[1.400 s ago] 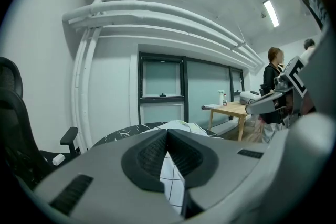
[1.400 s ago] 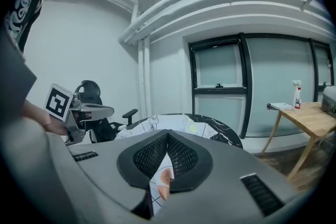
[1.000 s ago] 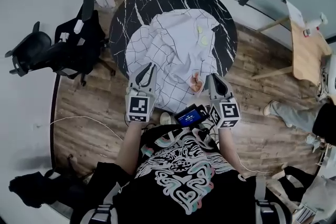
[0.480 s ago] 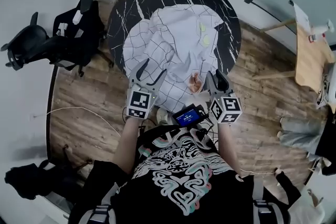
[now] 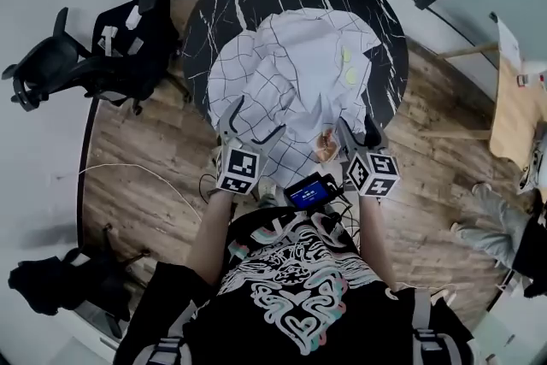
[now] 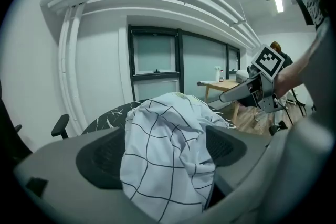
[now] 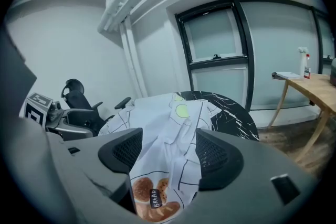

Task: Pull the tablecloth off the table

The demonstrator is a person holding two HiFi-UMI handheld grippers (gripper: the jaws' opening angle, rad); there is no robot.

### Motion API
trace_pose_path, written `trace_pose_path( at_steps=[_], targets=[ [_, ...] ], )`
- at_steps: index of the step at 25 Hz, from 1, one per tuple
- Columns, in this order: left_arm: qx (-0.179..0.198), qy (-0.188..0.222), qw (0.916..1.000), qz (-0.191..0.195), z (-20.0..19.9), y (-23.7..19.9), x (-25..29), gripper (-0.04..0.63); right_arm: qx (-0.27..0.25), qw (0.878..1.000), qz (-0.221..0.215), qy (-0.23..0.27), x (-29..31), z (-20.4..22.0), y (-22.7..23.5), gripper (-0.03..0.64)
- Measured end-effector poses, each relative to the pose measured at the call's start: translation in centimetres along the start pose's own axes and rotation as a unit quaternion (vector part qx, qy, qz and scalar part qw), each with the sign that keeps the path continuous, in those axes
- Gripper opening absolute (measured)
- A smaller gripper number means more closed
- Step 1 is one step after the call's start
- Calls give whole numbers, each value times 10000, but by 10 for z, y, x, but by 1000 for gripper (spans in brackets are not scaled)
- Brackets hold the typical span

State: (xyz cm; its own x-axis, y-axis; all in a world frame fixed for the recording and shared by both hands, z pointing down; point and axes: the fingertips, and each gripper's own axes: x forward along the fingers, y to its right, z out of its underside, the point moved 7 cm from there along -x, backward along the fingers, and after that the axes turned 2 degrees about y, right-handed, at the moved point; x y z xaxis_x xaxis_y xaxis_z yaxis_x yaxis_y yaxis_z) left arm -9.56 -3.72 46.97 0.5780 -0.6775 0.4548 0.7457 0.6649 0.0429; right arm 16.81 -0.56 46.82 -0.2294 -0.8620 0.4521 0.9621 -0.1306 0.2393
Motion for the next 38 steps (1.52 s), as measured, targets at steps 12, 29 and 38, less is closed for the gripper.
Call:
trace_pose_path(
  at_steps=[12,29,38],
  targets=[
    [28,-795,9968,77,32,-14,41,518,28,9990,215,-402,52,12,34,401],
    [-79,-1196,9923,296,45,-8,71,529,856,9875,-984,-881,116,-8,51,497],
    [28,-1485,9885,274,60,1,100,529,841,9799,-1288,-1272,147,2,55,497]
  ],
)
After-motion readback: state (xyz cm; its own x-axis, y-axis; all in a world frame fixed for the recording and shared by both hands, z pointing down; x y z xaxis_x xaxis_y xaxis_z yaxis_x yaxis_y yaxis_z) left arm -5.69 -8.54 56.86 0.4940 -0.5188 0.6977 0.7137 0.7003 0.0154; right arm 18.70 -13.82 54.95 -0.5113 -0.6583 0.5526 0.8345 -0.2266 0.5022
